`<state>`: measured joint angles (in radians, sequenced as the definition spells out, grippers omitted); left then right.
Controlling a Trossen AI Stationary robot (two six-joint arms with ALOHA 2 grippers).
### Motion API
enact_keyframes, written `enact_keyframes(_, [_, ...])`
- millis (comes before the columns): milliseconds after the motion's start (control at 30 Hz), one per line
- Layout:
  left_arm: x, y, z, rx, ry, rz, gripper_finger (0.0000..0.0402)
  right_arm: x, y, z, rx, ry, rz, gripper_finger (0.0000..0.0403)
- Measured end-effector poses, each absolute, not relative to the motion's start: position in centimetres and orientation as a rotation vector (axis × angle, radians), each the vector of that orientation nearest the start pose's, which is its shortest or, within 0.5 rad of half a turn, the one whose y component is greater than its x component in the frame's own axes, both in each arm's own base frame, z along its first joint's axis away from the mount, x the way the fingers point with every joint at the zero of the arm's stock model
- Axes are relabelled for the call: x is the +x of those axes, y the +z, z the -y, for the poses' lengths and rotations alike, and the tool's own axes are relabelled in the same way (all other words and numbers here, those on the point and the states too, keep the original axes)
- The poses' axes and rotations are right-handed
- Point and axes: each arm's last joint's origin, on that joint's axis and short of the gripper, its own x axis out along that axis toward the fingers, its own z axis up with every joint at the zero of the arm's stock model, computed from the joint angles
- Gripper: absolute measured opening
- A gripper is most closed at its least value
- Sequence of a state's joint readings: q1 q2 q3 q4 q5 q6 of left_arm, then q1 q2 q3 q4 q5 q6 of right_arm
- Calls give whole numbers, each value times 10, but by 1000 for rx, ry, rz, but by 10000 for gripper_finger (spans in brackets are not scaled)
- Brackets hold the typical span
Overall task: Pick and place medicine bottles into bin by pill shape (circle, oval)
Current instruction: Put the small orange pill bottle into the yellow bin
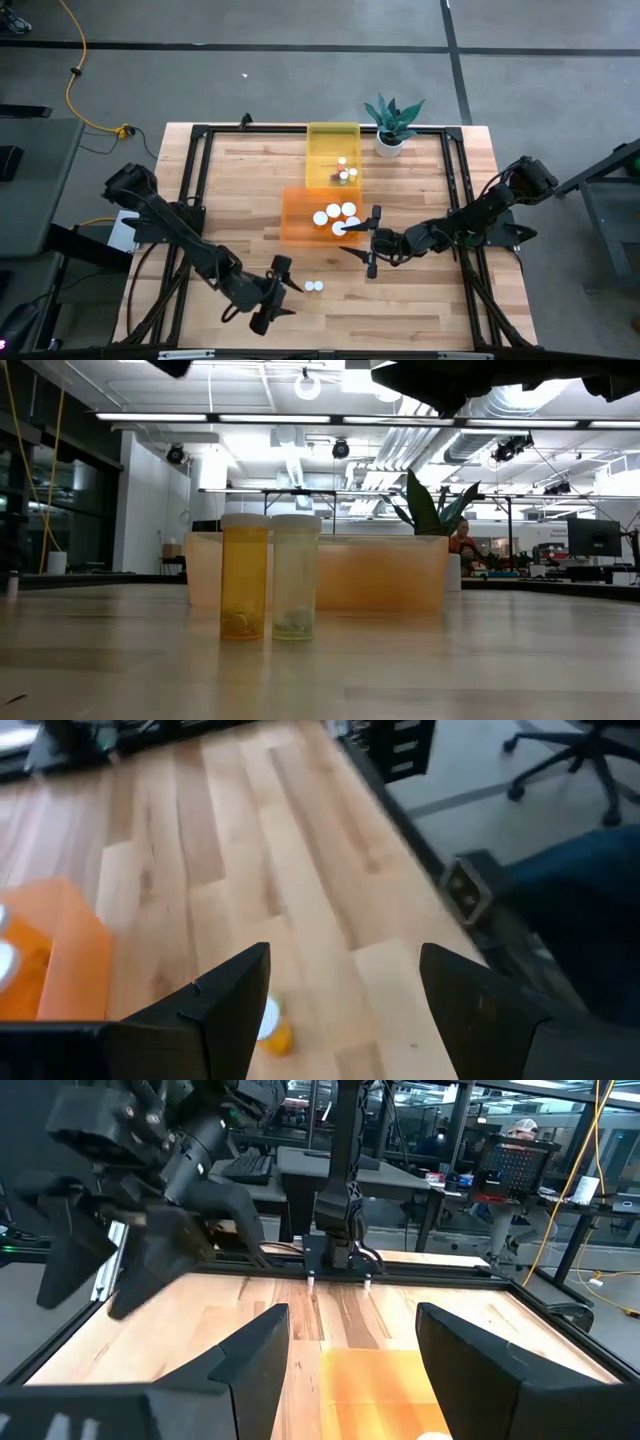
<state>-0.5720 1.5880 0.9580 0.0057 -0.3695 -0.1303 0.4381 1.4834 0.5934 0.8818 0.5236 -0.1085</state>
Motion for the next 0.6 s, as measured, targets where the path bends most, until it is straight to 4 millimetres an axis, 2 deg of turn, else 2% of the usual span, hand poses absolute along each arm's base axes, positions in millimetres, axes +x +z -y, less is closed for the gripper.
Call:
enact_keyframes(233, [305, 193, 153, 67, -59, -653, 246, 269, 213, -110, -108, -86, -12, 213])
enact_keyframes(400, [316, 172, 144, 69, -40, -719, 246, 269, 213, -110, -107, -86, -12, 213])
enact_keyframes(600, [321, 165, 135, 39, -24, -748, 246, 269, 213, -110, -109, -86, -13, 213])
